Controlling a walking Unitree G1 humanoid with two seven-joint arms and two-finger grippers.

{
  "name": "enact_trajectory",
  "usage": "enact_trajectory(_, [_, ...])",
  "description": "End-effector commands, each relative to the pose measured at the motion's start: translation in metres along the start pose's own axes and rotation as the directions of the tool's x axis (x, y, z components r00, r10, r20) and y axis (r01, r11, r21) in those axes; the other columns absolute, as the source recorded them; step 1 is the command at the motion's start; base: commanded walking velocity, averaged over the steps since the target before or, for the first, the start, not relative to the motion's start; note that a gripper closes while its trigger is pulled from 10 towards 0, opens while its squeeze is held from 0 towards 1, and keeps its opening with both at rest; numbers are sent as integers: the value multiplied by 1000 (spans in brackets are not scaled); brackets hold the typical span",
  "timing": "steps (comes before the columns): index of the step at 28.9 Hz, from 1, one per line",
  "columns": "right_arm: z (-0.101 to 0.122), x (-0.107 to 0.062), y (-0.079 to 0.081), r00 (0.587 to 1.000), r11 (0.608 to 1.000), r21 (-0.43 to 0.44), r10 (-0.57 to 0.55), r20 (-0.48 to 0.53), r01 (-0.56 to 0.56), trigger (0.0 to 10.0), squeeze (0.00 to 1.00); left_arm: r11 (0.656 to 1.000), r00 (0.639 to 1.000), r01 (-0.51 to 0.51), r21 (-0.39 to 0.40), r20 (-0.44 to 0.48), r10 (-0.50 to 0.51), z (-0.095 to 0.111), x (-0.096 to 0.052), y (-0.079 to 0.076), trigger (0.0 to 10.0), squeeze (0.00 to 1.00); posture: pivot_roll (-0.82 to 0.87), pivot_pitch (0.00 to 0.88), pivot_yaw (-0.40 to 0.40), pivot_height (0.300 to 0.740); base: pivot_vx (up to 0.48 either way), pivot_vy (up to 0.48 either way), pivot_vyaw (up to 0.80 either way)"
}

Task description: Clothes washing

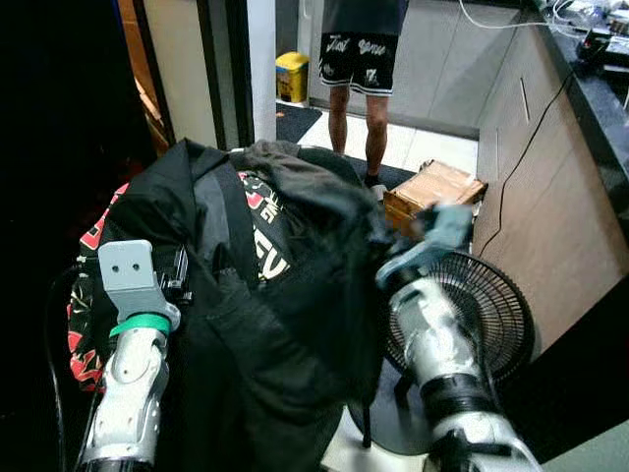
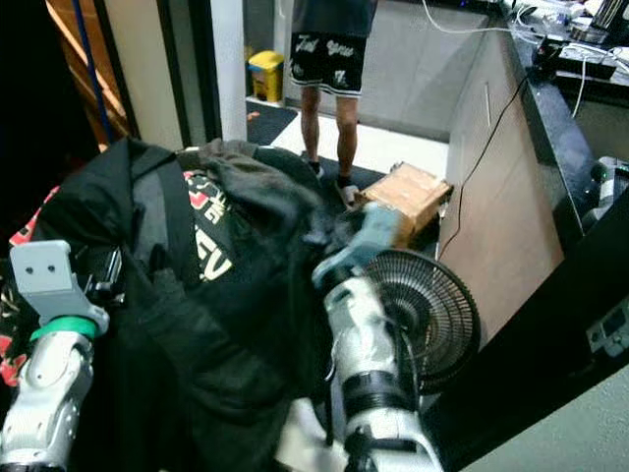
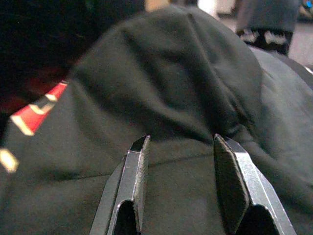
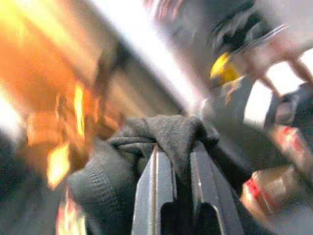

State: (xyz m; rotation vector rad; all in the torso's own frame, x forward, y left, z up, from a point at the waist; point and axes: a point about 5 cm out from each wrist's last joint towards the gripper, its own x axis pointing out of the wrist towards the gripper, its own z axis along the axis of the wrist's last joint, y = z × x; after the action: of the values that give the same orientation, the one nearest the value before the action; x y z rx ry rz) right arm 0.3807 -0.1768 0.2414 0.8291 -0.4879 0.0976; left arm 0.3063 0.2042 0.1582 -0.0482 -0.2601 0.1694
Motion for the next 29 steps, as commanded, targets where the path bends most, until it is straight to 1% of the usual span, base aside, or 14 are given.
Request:
enact_trajectory(1, [23,3,-5,994,1000,14,-26,109,25,0,0,1000,999,-19,-4,-30,18,-6,-1,3,10000,0,121,11,19,740,0,0,0])
enact_trajectory(4, [39,7,-8,994,993,-117,14,113,-1,0,0,1000,998,-18,11,-62,18,-8,-1,3,10000,0,119,7,22,740,0,0,0])
enact_trajectory(5, [39,7,-8,994,993,-117,14,113,-1,0,0,1000,998,-18,11,-62,18,-8,-1,3,10000,0,119,7,22,740,0,0,0])
enact_trajectory(6, [33,6,-6,997,985,-170,39,73,-27,0,0,1000,998,-5,2,-65,5,-8,-1,2,10000,0,117,3,24,740,0,0,0])
enact_trajectory(7, [17,0,-2,998,965,-253,60,-23,-64,0,0,1000,997,17,0,-69,-17,-8,0,0,10000,0,115,0,31,740,0,0,0])
enact_trajectory(9, [6,-5,0,995,952,-292,66,-75,-85,0,0,1000,997,25,-3,-74,-25,-9,0,-1,10000,0,115,0,36,740,0,0,0])
enact_trajectory(10, [-3,-9,1,991,936,-335,68,-118,-104,5765,0,1000,997,29,-4,-77,-30,-9,0,-2,10000,0,115,0,36,740,0,0,0])
enact_trajectory(11, [-17,-16,5,981,925,-355,81,-174,-139,10000,0,999,996,44,4,-79,-43,-8,0,-4,10000,0,116,0,39,740,0,0,0])
enact_trajectory(12, [-17,-16,5,981,925,-355,81,-174,-139,10000,0,999,996,44,4,-79,-43,-8,0,-4,10000,0,116,0,39,740,0,0,0])
enact_trajectory(14, [-44,-31,11,953,894,-393,103,-286,-215,10000,0,996,994,83,19,-77,-82,-8,0,-12,10000,0,117,0,41,740,0,0,0])
enact_trajectory(18, [-66,-45,12,916,857,-431,109,-387,-284,10000,0,995,992,99,30,-76,-97,-8,0,-16,10000,0,117,0,41,740,0,0,0])
enact_trajectory(20, [-87,-61,8,869,833,-436,104,-484,-342,10000,0,994,991,103,27,-84,-101,-10,-1,-17,10000,0,115,0,39,740,0,0,0])
enact_trajectory(24, [-96,-70,6,846,821,-437,100,-524,-368,10000,0,994,990,108,35,-98,-104,-12,-2,-18,10000,0,118,0,36,740,0,0,0])
enact_trajectory(29, [-98,-78,4,853,818,-456,78,-516,-351,10000,0,995,993,93,42,-78,-90,-9,-3,-14,10000,0,124,0,29,740,0,0,0])
